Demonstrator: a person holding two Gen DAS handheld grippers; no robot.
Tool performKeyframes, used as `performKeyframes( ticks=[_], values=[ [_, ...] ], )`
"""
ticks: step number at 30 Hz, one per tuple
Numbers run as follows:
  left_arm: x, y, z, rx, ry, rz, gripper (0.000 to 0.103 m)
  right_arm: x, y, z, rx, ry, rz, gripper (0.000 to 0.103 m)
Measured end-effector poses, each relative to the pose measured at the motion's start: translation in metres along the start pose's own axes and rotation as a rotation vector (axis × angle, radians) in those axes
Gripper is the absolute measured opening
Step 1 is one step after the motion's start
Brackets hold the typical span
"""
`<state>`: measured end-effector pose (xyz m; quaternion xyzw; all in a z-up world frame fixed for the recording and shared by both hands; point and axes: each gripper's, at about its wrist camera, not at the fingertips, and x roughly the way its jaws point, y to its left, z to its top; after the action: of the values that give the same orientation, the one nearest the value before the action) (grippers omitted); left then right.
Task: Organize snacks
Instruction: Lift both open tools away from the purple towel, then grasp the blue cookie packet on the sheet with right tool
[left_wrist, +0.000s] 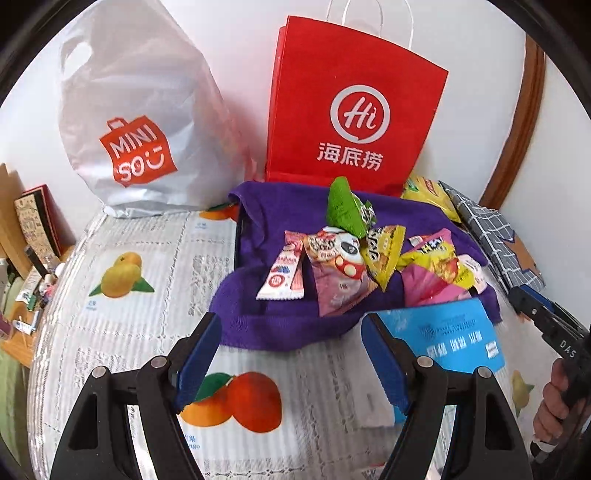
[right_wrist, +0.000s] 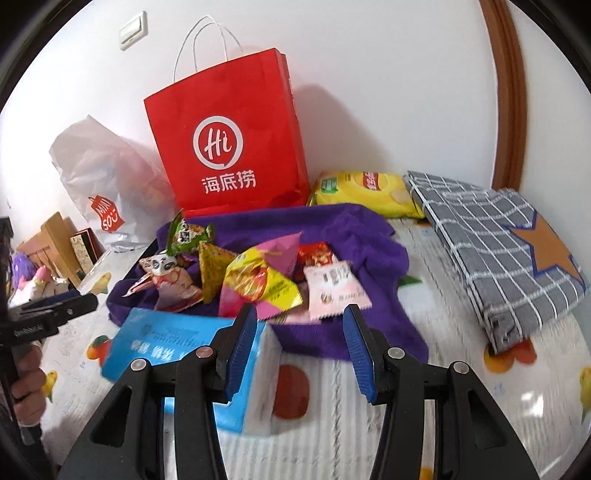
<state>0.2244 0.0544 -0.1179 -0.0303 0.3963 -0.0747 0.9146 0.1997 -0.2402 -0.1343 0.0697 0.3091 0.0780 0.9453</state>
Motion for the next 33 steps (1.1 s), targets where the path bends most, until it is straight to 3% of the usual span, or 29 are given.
performKeyframes(
  ticks=[4,8,15,21,33],
  values=[
    [-0.001,0.004,-0.006,0.003,-0.015,-0.037,0.077,-0.019,0.009,-0.008,0.004,0.006,-0.024,0.049],
    [-0.002,0.007,-0.011,0.037,-0.017,-0.02,0.077,-0.034,0.023,-0.015,-0.018,0.028,-0.057,0.049],
    [-0.017,0.02,-0.014,-0.001,-0.038,-0.044,0.077,-0.048,0.041,-0.029,-0.028,0.028,-0.119,0.049],
    [-0.016,0.024,-0.014,-0.025,-0.037,-0.031,0.077,-0.048,0.048,-0.043,0.039,0.1,-0.057,0.049],
    [-0.03,0.035,-0.013,-0.049,-0.089,-0.018,0.077,-0.058,0.079,-0.084,0.013,0.189,0.026,0.05]
  ],
)
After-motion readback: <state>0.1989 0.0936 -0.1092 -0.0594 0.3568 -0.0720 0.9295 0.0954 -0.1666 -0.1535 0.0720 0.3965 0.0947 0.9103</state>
